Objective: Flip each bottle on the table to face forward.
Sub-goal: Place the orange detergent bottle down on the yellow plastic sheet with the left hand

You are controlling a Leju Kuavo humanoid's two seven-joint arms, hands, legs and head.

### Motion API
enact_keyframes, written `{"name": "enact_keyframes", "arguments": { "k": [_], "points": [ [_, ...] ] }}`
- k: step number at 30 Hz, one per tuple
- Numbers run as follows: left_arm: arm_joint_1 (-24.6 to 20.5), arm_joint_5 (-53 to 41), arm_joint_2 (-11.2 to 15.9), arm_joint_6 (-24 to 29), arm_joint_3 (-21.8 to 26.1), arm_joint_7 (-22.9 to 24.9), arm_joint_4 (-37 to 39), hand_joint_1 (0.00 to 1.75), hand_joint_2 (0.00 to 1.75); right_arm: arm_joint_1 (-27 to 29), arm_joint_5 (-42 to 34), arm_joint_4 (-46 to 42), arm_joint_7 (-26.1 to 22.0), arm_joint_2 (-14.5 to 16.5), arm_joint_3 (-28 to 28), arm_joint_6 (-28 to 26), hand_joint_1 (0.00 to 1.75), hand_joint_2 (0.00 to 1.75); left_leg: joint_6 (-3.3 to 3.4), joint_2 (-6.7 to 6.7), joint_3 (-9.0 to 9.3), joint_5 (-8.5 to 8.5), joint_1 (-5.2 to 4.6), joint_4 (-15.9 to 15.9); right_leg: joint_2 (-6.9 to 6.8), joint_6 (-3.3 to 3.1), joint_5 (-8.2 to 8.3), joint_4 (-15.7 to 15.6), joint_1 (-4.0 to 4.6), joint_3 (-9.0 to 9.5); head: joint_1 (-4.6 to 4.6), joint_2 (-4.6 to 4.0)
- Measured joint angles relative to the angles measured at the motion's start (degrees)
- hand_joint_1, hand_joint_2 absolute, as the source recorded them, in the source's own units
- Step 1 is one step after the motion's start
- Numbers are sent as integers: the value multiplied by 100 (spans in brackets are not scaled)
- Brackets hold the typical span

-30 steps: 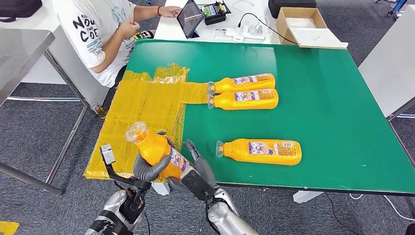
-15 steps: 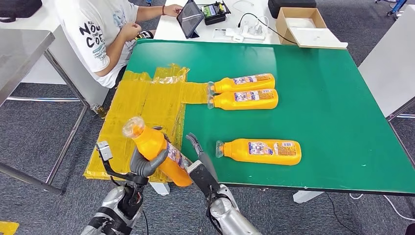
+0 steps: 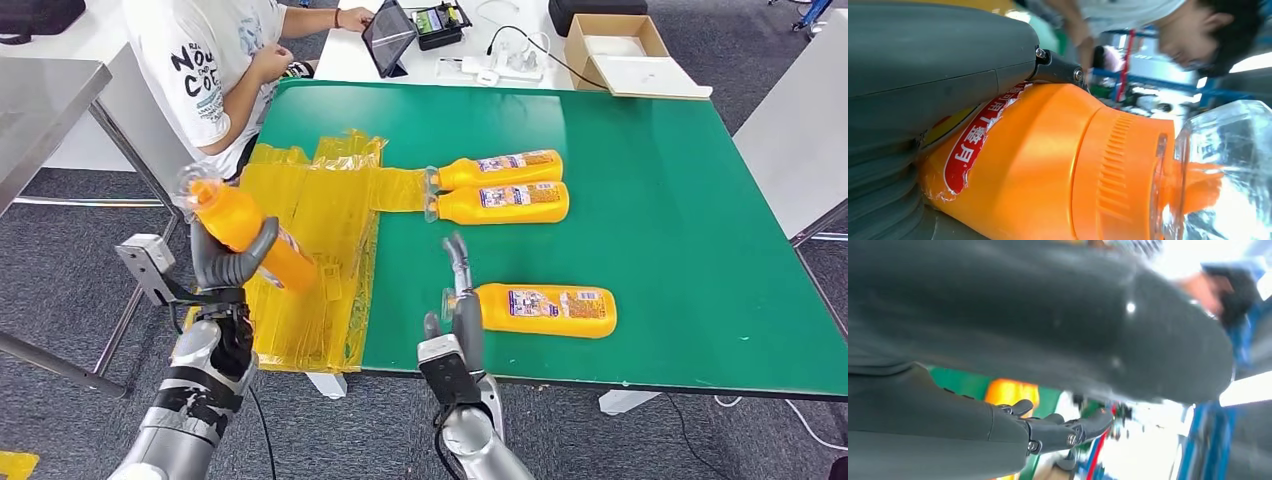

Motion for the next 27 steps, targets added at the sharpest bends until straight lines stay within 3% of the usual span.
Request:
{"name": "enact_keyframes", "arguments": {
  "k": [9,15,17,20,23,25,27],
  "points": [
    [-162,-195,-44,483,150,-19,-503,175,175,331,-686,-1364,0,-232,67,-654,0,0,0,0,0,-1,-2,0,0,0,0,-2,-1,0,-1,0],
    [-173,-641,-112,791,118,-7,-598,175,175,496,-669,-2045,0,-294,28,-708,0,0,0,2,2,-1,-1,0,1,0,0,-1,0,-2,0,0],
    [-194,-1160,-116,1109,57,-26,-570,175,175,524,-704,-2184,0,-298,17,-709,0,0,0,1,1,-1,-1,0,1,0,0,-2,0,-2,-1,0],
    [-339,-2660,-108,1892,-125,-28,-287,175,175,513,-762,-2297,0,-298,22,-709,0,0,0,0,0,-1,-1,0,0,0,0,-1,-1,0,0,0],
    [-589,-4325,-54,2514,-312,87,285,175,175,448,-784,-2326,0,-297,78,-707,0,0,0,0,1,-1,-1,0,0,0,1,-1,-1,3,-1,0],
    [-784,-5228,19,2650,-431,337,773,175,175,388,-794,-2327,0,-297,132,-698,0,0,0,2,2,0,-1,0,1,1,2,-1,-1,2,-1,0],
    [-1004,-5936,110,2627,-549,609,1327,175,175,332,-809,-2318,0,-298,168,-667,0,87,0,2,3,1,-1,0,1,0,2,0,0,2,-1,0]
  ]
}}
